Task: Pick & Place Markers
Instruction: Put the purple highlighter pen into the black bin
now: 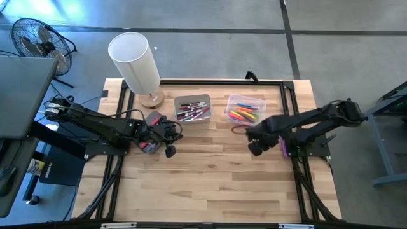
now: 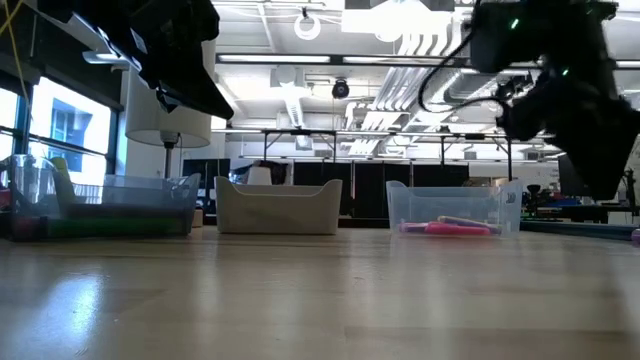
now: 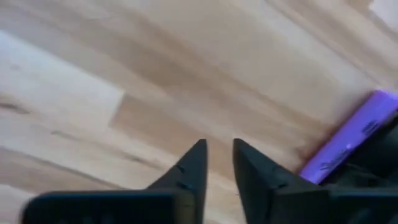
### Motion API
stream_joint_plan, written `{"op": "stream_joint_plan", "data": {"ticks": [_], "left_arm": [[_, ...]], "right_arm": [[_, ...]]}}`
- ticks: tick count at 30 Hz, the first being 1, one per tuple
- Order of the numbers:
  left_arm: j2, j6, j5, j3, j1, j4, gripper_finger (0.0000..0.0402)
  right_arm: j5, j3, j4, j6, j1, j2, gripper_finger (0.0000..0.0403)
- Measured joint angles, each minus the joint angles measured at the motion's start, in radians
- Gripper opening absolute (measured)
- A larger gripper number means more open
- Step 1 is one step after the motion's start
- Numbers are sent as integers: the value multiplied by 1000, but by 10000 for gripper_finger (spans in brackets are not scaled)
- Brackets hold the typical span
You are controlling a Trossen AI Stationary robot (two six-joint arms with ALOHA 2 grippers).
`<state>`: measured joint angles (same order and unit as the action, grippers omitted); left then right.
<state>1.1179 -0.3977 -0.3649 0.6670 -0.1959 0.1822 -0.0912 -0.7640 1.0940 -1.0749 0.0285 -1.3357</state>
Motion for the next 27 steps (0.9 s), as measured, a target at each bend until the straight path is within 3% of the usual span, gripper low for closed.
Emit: {"op": "stream_joint_plan", "data": {"ticks": [5, 10, 13, 20, 27], "left_arm": [[0, 0, 0, 0, 0, 1, 1], [0, 0, 0, 0, 0, 3, 1], [0, 5, 0, 0, 0, 3, 1], [0, 54, 9, 0, 0, 2, 1], [0, 53, 15, 0, 0, 4, 1]], "right_arm": [[61, -27, -17, -266, 211, 0, 9], [60, 25, -13, -692, 404, 0, 14], [137, 55, 20, -912, 476, 0, 5], [167, 90, 60, -966, 441, -15, 1], [138, 74, 85, -968, 411, -108, 1]]}}
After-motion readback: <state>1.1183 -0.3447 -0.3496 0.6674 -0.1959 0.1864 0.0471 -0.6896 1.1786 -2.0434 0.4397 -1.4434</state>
